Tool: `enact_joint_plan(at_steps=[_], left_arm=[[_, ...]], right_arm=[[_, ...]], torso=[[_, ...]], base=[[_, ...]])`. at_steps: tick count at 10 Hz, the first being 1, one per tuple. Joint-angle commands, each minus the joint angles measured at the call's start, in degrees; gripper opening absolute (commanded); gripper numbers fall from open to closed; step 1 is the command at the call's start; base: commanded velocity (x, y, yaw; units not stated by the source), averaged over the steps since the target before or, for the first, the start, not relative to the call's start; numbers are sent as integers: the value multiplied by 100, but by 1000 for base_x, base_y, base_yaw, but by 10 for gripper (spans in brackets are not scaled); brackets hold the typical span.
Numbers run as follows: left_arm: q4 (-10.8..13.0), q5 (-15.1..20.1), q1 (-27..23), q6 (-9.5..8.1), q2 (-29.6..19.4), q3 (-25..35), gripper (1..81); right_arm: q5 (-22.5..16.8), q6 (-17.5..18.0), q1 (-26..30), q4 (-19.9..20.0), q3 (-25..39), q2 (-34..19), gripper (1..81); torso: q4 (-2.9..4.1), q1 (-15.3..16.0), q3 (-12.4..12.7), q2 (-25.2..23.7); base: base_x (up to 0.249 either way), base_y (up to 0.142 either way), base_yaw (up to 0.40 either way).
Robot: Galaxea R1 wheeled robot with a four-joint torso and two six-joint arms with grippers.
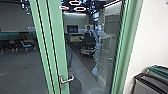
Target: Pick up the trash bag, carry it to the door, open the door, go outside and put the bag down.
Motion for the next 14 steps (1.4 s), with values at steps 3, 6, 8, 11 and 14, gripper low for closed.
enact_joint_plan(at_steps=[3,6,8,11,14], left_arm=[[115,392,-405,26,20,17,10],[124,392,-405,35,2,17,10],[124,392,-404,35,2,17,10],[133,392,-404,35,11,17,10],[133,392,-404,35,2,17,10]], right_arm=[[-318,-26,321,-23,41,42,811],[-318,-26,312,-23,32,42,811],[-318,-26,312,-15,32,42,811],[-318,-26,312,-15,32,42,811],[-318,-26,303,-15,32,42,811]], torso=[[0,0,0,0],[0,0,0,0],[0,0,0,0],[0,0,0,0],[0,0,0,0]], base=[[0,0,212],[0,0,238],[0,0,241],[0,0,241],[0,0,241]])
